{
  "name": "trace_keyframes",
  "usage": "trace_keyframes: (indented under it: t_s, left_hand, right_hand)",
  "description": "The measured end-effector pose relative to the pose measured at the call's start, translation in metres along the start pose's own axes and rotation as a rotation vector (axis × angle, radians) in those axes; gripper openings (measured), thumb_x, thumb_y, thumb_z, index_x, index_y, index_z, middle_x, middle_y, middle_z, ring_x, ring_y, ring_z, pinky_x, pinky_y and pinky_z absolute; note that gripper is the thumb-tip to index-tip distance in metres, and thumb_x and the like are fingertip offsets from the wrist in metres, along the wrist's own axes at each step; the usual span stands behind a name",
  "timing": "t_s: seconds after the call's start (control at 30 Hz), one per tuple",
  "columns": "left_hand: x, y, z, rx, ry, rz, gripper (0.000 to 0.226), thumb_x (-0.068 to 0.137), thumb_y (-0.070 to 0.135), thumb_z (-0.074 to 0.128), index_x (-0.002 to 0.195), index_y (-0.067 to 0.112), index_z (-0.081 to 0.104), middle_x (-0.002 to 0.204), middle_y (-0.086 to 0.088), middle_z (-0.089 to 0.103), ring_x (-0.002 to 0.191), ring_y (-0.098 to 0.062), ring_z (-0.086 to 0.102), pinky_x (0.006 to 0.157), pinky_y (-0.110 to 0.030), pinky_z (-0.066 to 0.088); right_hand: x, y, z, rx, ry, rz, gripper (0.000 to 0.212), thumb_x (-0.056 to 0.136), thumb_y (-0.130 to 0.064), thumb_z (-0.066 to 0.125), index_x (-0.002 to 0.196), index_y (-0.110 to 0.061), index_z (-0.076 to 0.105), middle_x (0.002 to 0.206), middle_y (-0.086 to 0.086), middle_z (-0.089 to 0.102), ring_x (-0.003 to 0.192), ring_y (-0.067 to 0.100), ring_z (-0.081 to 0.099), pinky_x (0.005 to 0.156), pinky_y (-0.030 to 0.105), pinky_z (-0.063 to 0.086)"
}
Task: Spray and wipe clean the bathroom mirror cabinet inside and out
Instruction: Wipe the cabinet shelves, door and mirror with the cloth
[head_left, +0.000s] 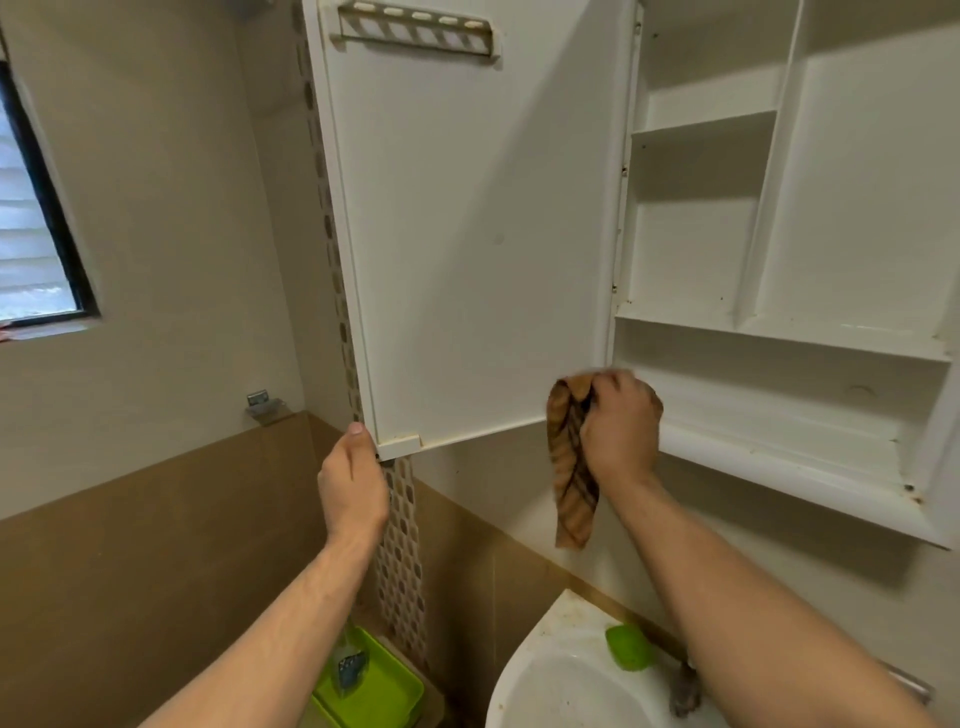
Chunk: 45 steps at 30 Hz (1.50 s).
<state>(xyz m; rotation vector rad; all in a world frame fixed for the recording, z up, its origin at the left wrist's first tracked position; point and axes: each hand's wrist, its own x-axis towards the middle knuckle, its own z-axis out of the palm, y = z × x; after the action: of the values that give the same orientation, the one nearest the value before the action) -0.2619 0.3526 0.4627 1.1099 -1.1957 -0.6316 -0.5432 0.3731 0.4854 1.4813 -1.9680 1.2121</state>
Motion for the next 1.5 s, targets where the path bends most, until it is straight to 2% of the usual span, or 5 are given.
trace_keyframes:
  t_s: [0.33, 0.67, 0.9, 1.1, 1.5]
  left_hand:
    - [-0.016, -0.001, 0.024, -0.011, 0.126, -0.052, 0.054, 0.109, 0.043, 0.025, 0.138, 0.007, 0.054, 0.131, -0.012, 0.062, 0.125, -0.028, 0.054, 0.099, -0.029, 0.036]
    - [-0.003, -0.005, -0.002, 0.127, -0.054, -0.019, 0.043, 0.109, 0.039, 0.029, 0.129, 0.015, 0.059, 0.108, 0.001, 0.063, 0.103, -0.019, 0.056, 0.089, -0.031, 0.042]
    - [-0.003, -0.007, -0.004, 0.161, -0.063, 0.000, 0.033, 0.109, 0.036, 0.030, 0.115, 0.021, 0.059, 0.099, 0.010, 0.063, 0.093, -0.015, 0.059, 0.077, -0.028, 0.041]
    - [-0.007, -0.006, 0.001, 0.108, -0.036, 0.009, 0.035, 0.109, 0.036, 0.030, 0.110, 0.020, 0.061, 0.093, 0.007, 0.066, 0.088, -0.007, 0.060, 0.068, -0.024, 0.044]
    - [0.012, 0.000, -0.016, -0.089, -0.112, -0.156, 0.035, 0.109, 0.029, 0.041, 0.087, 0.031, 0.068, 0.077, 0.023, 0.073, 0.078, 0.010, 0.066, 0.068, -0.006, 0.046]
  right_hand:
    - [-0.055, -0.074, 0.001, 0.615, -0.079, 0.074, 0.029, 0.090, 0.005, 0.058, 0.105, -0.011, 0.078, 0.107, -0.002, 0.068, 0.099, 0.007, 0.060, 0.087, 0.002, 0.041]
    - [-0.062, -0.080, 0.032, 0.472, -0.015, 0.398, 0.054, 0.107, -0.015, 0.021, 0.159, -0.002, 0.023, 0.164, 0.026, 0.026, 0.152, 0.042, 0.024, 0.124, 0.051, 0.025]
    - [-0.072, -0.083, 0.019, 0.606, -0.123, -0.026, 0.035, 0.097, -0.004, 0.053, 0.125, -0.017, 0.068, 0.133, -0.009, 0.055, 0.107, -0.017, 0.047, 0.101, -0.001, 0.033]
    - [-0.022, -0.036, 0.015, 0.375, 0.080, 0.255, 0.030, 0.101, -0.006, 0.052, 0.129, -0.003, 0.061, 0.155, 0.010, 0.040, 0.138, 0.033, 0.042, 0.119, 0.036, 0.032]
    - [-0.096, -0.126, 0.027, 1.098, -0.229, 0.115, 0.040, 0.078, 0.009, 0.069, 0.097, -0.024, 0.078, 0.117, -0.017, 0.069, 0.116, 0.003, 0.063, 0.103, 0.030, 0.054]
